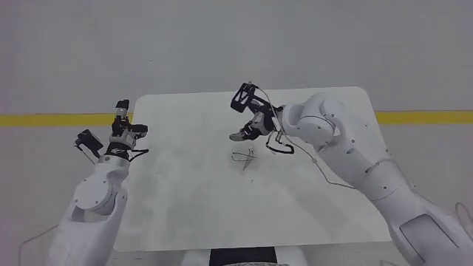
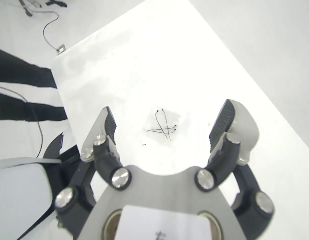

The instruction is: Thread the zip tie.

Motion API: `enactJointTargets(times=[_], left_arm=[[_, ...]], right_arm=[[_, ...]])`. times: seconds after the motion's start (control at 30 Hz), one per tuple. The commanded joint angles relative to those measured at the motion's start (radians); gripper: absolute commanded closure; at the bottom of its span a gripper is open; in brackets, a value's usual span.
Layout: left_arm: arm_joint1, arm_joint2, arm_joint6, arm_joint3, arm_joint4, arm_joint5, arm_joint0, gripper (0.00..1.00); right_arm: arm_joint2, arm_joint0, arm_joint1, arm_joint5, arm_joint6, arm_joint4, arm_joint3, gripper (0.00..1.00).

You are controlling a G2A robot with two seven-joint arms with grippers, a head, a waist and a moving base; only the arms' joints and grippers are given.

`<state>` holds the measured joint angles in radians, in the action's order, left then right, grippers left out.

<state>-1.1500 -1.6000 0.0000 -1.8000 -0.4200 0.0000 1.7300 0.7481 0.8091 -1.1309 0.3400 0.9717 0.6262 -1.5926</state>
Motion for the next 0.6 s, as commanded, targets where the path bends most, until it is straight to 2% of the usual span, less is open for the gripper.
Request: enactJointTargets(times=[0.0,0.03,0.4,0.47,0.57], left_arm=[[0.000,0.000,0.000,0.000,0.000,0.000,0.000,0.00],[0.000,0.000,0.000,0.000,0.000,0.000,0.000,0.00],[0.000,0.000,0.000,0.000,0.000,0.000,0.000,0.00],[0.000,0.000,0.000,0.000,0.000,0.000,0.000,0.00],[0.000,0.000,0.000,0.000,0.000,0.000,0.000,0.00]], right_arm=[[-0.075,-0.048,-0.004,0.000,0.026,-0.036,0.048,0.00],[-0.091,-0.059,-0.005,0.000,0.023,-0.040,0.059,0.00],[-0.091,-0.059,-0.005,0.000,0.023,-0.040,0.059,0.00],[-0.130,-0.068,-0.011,-0.003,0.078,0.009,0.051,0.00],[-0.182,-0.111,-0.041,-0.061,0.115,0.028,0.079,0.00]])
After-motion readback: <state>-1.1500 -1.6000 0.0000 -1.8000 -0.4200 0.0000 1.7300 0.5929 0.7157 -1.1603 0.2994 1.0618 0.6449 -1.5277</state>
